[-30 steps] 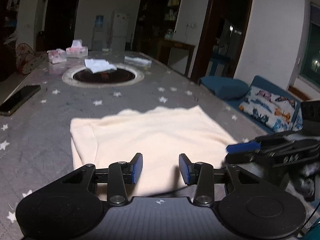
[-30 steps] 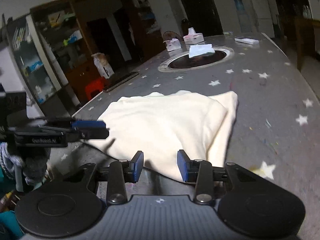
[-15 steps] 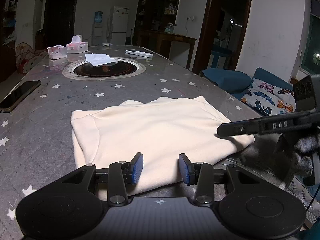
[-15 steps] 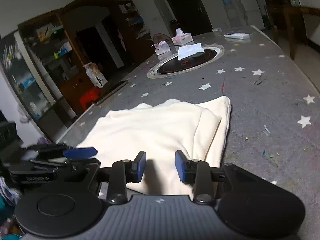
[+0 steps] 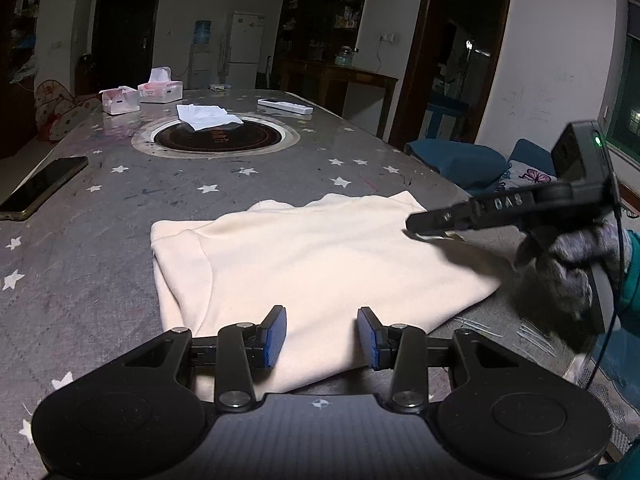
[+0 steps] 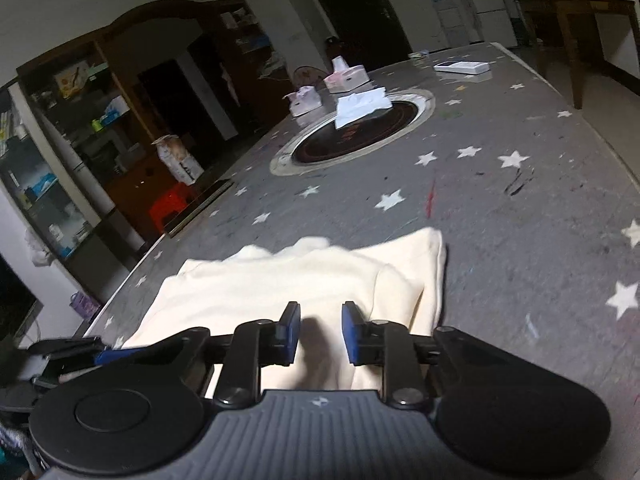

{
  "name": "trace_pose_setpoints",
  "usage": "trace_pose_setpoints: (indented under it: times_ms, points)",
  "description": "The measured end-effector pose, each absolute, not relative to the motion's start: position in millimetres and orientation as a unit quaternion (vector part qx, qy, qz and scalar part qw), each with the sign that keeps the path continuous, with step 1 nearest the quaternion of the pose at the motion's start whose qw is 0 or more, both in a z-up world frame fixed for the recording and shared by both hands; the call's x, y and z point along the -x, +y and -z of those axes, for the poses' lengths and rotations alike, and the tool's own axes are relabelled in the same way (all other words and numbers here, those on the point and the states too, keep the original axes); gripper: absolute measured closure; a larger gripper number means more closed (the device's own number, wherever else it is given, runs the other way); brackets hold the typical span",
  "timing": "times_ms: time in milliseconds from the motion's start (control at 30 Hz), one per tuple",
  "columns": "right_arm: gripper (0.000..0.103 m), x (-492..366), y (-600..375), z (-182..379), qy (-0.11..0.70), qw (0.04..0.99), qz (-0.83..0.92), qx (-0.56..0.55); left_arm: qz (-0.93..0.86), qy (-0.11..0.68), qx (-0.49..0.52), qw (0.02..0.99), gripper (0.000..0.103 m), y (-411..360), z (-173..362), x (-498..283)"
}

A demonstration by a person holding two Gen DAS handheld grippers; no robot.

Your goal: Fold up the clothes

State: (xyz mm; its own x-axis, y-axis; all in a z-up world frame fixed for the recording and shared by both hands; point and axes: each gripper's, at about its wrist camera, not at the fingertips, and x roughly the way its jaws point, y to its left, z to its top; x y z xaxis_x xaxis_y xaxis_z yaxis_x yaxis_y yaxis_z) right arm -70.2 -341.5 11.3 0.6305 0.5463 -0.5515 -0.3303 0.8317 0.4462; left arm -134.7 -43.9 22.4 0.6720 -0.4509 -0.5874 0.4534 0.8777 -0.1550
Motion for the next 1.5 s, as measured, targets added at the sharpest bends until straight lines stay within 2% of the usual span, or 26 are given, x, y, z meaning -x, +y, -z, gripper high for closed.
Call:
trace_pose_setpoints:
  times_ms: [100, 267, 300, 333, 433, 800, 1033, 1167, 1233, 1300, 1433, 1500]
  points:
    - [0.075, 65, -337, -22, 0.339, 0.896, -0.247, -0.145, 0.249, 0.321, -0.003, 0.914, 0.060, -44, -22, 134]
    - [0.076, 39, -327, -15, 0.359, 0.890, -0.247, -0.134, 0.249, 0.320, -0.004, 0.914, 0.060, -43, -22, 135]
    - [0.081, 35, -326, -12, 0.363, 0.890, -0.242, -0.130, 0.249, 0.320, -0.004, 0.914, 0.060, -43, -22, 135]
    - [0.081, 30, -326, -10, 0.366, 0.891, -0.237, -0.126, 0.248, 0.320, -0.003, 0.914, 0.060, -42, -22, 136]
    - [0.081, 26, -326, -13, 0.361, 0.896, -0.225, -0.124, 0.247, 0.321, -0.001, 0.914, 0.060, -41, -23, 137]
    - [0.080, 28, -287, -24, 0.345, 0.914, -0.212, -0.005, 0.230, 0.318, 0.008, 0.919, 0.060, -33, -28, 138]
    - [0.066, 62, -271, -42, 0.318, 0.914, -0.248, 0.043, 0.211, 0.317, 0.020, 0.924, 0.060, -21, -31, 140]
    - [0.064, 88, -258, -48, 0.306, 0.909, -0.275, 0.067, 0.208, 0.320, 0.023, 0.924, 0.060, -18, -28, 140]
    - [0.056, 99, -252, -50, 0.304, 0.905, -0.287, 0.072, 0.204, 0.320, 0.026, 0.925, 0.060, -16, -29, 139]
    - [0.054, 109, -248, -50, 0.302, 0.903, -0.295, 0.081, 0.200, 0.318, 0.029, 0.926, 0.060, -13, -31, 140]
    - [0.051, 127, -235, -48, 0.302, 0.895, -0.311, 0.106, 0.178, 0.317, 0.036, 0.931, 0.051, -5, -34, 141]
    - [0.050, 134, -228, -46, 0.300, 0.891, -0.318, 0.118, 0.166, 0.318, 0.042, 0.932, 0.051, 0, -36, 140]
